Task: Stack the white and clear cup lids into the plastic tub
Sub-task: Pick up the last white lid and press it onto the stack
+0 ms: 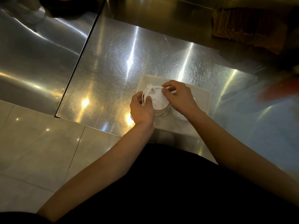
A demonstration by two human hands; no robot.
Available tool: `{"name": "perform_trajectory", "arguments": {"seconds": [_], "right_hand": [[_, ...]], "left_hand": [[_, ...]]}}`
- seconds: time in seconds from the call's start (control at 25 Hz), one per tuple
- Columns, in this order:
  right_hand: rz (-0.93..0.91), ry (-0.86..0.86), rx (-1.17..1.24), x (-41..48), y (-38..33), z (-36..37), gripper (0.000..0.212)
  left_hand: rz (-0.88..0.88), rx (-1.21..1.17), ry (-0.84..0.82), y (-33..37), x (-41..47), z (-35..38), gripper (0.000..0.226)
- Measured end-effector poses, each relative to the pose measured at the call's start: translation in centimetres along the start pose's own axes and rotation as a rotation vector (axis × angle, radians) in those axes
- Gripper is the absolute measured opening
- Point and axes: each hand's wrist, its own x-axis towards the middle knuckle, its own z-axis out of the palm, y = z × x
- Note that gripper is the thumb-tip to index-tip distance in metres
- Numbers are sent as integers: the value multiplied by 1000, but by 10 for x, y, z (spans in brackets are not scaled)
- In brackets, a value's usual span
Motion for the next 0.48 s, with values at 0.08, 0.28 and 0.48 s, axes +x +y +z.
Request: {"name": "perform_trajectory", "arguments": {"seconds": [0.08,0.28,0.48], "right_hand": [[8,8,21,0,0,-1,23],[23,-15,66,-2,6,0,19],[-1,-24,137,-9,12,-3,22]], "left_hand": [[16,8,-2,-1,0,0,34],[1,9,40,-1,2,0,30],[12,35,59,3,-1,3,27]]}}
